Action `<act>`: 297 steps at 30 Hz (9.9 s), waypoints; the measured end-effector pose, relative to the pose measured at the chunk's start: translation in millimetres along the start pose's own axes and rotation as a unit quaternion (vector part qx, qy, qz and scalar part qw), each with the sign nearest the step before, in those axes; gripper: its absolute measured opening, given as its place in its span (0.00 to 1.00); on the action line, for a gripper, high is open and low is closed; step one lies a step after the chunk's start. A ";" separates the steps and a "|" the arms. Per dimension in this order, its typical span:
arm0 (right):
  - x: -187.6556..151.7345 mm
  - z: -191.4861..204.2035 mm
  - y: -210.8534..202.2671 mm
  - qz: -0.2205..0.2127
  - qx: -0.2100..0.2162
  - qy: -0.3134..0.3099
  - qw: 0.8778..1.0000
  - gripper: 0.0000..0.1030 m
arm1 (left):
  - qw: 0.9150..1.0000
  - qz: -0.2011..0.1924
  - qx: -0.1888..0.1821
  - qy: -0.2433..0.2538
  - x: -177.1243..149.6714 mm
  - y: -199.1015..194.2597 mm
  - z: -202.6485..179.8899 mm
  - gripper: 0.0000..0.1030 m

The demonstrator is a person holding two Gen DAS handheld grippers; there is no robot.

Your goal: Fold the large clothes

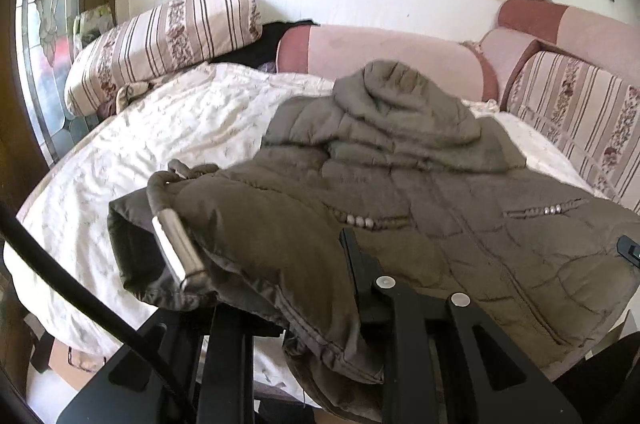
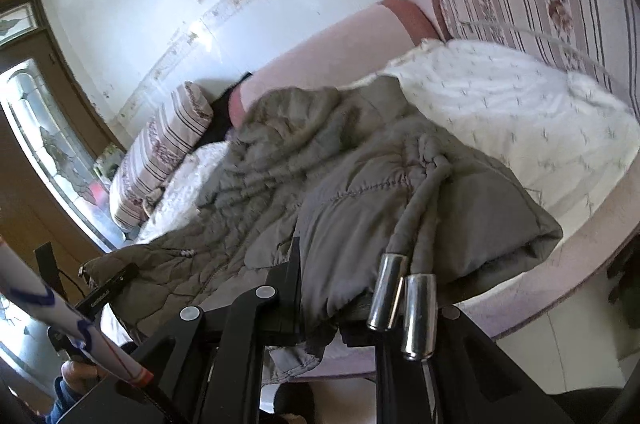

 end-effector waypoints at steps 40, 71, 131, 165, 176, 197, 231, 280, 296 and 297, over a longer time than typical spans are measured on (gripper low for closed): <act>302.0 12.2 362.7 0.005 -0.132 0.035 0.991 0.17 | 1.000 -0.004 -0.028 0.005 241.2 248.9 12.6 0.72; 312.0 57.2 295.7 -0.182 -0.079 -0.114 0.973 0.48 | 0.996 0.081 -0.017 0.013 192.2 414.1 -23.7 0.89; 235.0 21.6 406.6 0.024 -0.126 -0.081 0.989 0.58 | 0.996 0.080 -0.020 -0.026 196.1 378.6 -15.1 0.92; 114.3 28.8 335.5 0.099 -0.189 -0.109 0.971 0.68 | 0.983 0.162 0.073 -0.050 102.9 289.2 45.7 1.00; 112.7 29.8 337.3 0.097 -0.194 -0.119 0.969 0.69 | 0.983 0.174 0.050 -0.027 104.7 295.1 46.7 1.00; 128.8 25.4 315.1 0.092 -0.150 -0.129 0.976 0.70 | 0.988 0.145 0.028 -0.044 123.7 279.9 62.5 1.00; 170.5 -45.0 266.7 0.060 -0.188 -0.028 0.980 0.70 | 0.965 0.201 -0.020 -0.169 96.3 297.2 110.4 1.00; 163.4 -127.6 252.9 0.058 -0.186 0.196 0.961 0.82 | 0.983 0.137 0.091 -0.079 99.1 293.0 84.0 1.00; 209.2 -76.1 213.2 -0.067 -0.262 0.057 0.961 0.83 | 0.983 0.132 0.101 -0.077 106.1 283.5 83.2 1.00; 212.6 -68.6 209.4 -0.077 -0.261 0.048 0.961 0.83 | 0.983 0.129 0.101 -0.080 108.2 280.9 82.8 1.00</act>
Point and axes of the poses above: each gripper's, at about its wrist camera, not at the fingertips, and y roughly the way its jaws point, z to its left, x to its top, the point moved 8 cm from there along y, roughly the way its jaws point, and after that the axes turned 5 degrees about y, right-handed, at the moved point
